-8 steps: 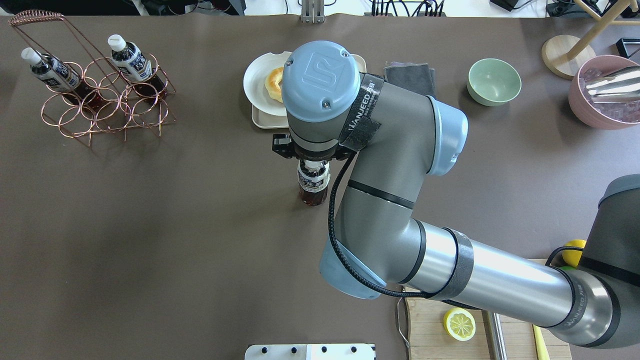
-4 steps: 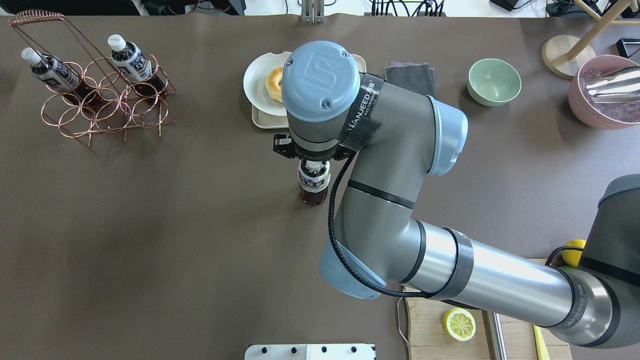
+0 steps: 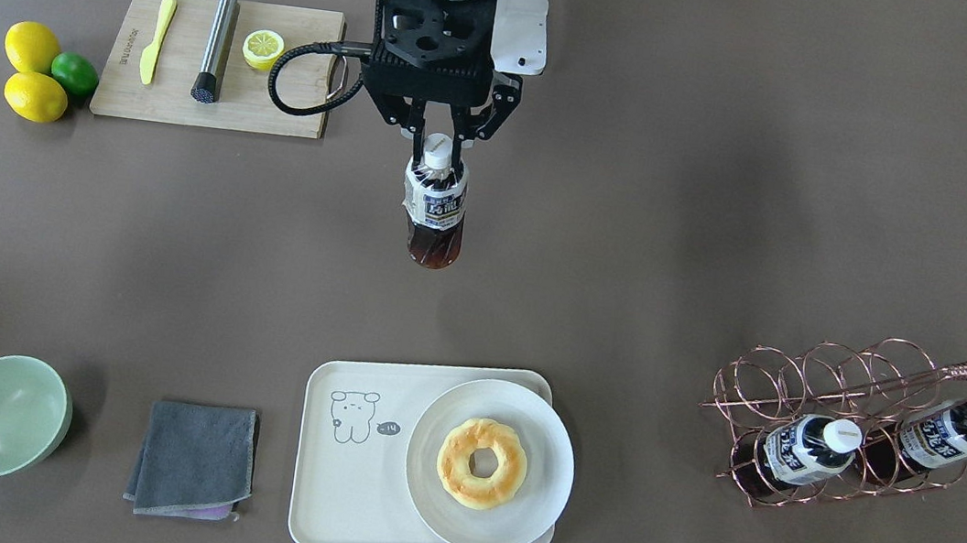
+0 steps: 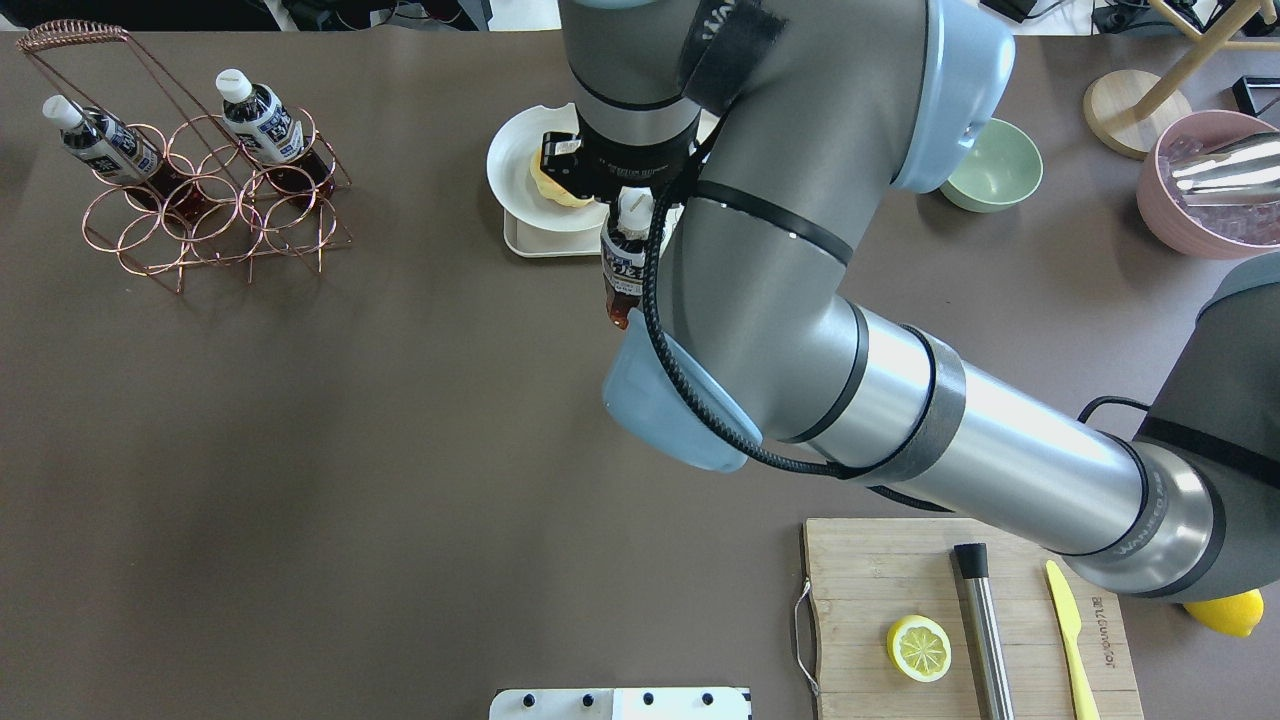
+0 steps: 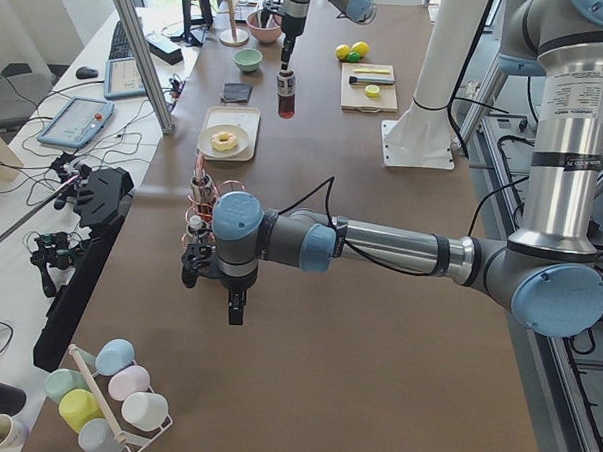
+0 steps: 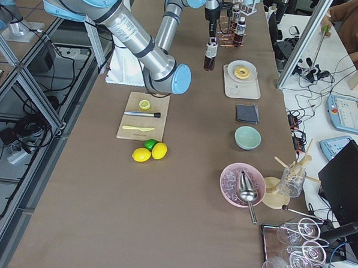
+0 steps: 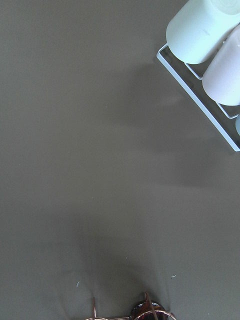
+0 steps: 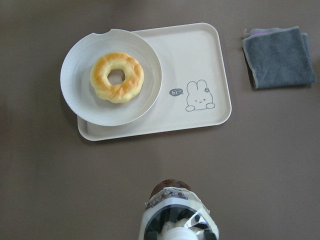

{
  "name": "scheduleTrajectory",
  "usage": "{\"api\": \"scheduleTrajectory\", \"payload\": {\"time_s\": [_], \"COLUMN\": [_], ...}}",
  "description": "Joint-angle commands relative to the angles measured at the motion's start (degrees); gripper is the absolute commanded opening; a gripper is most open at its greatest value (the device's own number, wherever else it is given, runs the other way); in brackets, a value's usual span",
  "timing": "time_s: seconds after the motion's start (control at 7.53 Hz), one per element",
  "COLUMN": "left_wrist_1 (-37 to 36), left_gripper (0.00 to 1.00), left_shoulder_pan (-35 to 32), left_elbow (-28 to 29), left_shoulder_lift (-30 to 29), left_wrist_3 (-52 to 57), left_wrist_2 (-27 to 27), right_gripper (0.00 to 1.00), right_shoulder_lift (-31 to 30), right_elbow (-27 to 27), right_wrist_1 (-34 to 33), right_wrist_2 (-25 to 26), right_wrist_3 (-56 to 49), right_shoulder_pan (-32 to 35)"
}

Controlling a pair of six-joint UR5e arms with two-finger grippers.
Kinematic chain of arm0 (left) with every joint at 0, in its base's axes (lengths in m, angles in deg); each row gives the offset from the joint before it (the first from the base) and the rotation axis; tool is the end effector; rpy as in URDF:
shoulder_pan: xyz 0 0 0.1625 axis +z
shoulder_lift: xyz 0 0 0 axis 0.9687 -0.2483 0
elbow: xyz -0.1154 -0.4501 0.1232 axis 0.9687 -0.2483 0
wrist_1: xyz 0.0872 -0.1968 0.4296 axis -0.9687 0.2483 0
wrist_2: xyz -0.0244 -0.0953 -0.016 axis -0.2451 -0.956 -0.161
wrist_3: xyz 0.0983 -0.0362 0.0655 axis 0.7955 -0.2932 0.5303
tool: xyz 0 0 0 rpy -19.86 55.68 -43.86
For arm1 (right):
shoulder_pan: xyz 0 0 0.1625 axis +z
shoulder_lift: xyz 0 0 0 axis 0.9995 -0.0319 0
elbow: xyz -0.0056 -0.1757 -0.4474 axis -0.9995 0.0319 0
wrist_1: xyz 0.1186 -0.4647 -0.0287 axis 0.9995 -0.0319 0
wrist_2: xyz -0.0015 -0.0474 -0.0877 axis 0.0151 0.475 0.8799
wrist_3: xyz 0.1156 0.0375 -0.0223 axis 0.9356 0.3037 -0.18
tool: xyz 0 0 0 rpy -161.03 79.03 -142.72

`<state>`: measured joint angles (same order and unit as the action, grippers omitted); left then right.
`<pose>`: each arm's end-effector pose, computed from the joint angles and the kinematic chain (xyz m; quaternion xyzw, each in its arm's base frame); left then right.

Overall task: Place tea on tray
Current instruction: 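Lift the bottle with the right gripper and carry it over the tray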

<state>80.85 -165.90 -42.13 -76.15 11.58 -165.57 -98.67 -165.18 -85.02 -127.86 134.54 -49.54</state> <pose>-0.0517 -0.5801 0.6602 0.0408 0.3721 -0.0711 0.9246 -0.5056 -0.5323 -0.0115 0.0765 -0.3777 0.0799 0.9193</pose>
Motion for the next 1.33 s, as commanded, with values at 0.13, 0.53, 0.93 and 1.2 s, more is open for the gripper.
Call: {"api": "scheduleTrajectory", "payload": {"time_s": [0.13,0.53,0.93,1.2], "left_wrist_1": [-0.1,-0.3,-0.4,-0.5], "left_gripper": [0.98,0.98,0.98,0.98], "left_shoulder_pan": [-0.1,-0.1,-0.1,-0.1], "left_elbow": [-0.1,0.3,0.3,0.4], "left_shoulder_lift": [-1.3,-3.7,-3.8,-4.7], "left_wrist_3": [-0.1,-0.4,-0.4,-0.5], "left_wrist_2": [0.1,2.7,2.7,2.8], "right_gripper": [0.0,0.0,0.0,0.0], "right_shoulder_lift": [3.6,8.9,6.8,4.6], "right_elbow": [13.6,37.0,41.2,40.9], "right_wrist_1": [2.8,22.6,29.6,31.1], "right_wrist_2": [-6.4,-9.2,-9.4,-9.5], "right_wrist_3": [-9.8,-9.7,-9.5,-9.0], "right_shoulder_pan": [11.6,15.2,15.2,14.6]}}
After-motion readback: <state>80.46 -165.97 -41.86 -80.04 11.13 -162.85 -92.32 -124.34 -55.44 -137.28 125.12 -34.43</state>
